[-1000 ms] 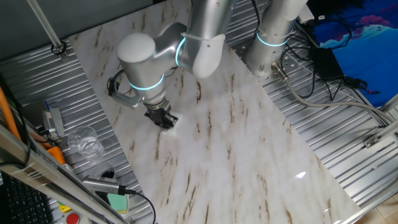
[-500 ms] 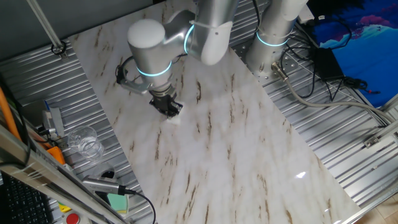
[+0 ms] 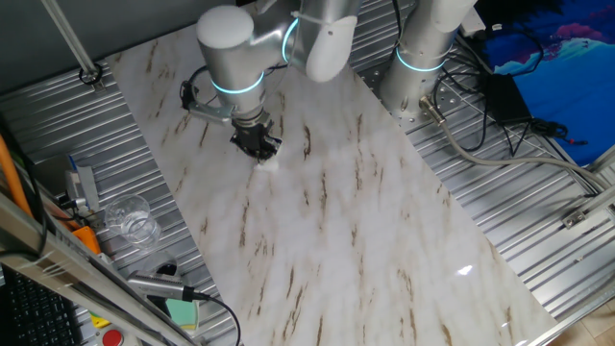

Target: Clean the tabletop with a sponge

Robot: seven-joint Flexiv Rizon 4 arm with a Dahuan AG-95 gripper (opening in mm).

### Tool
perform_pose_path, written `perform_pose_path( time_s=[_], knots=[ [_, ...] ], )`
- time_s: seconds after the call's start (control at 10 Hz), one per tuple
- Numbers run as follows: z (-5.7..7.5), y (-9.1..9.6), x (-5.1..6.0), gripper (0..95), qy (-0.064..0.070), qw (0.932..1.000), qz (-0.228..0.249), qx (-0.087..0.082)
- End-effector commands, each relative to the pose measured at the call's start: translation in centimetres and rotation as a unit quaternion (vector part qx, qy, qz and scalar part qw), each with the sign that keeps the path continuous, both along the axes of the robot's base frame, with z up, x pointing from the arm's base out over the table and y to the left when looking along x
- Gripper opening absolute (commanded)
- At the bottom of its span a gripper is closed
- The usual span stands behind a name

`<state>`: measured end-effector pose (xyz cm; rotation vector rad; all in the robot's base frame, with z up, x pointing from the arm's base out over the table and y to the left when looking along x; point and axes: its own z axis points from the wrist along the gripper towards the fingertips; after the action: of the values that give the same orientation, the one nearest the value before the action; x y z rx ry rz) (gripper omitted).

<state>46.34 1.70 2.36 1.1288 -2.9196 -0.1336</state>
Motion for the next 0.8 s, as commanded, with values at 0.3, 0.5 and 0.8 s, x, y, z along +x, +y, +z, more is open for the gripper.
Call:
perform_pose_path(
  time_s=[0.3,0.5,0.8],
  knots=[
    [-0.6,-2.1,-0.9,0.0,-0.004,0.9998,0.018,-0.002],
    [-0.5,-2.9,-1.2,0.0,-0.003,0.9996,0.026,-0.011],
    [-0.5,-4.4,-2.3,0.0,-0.004,0.999,0.038,-0.022]
  ],
)
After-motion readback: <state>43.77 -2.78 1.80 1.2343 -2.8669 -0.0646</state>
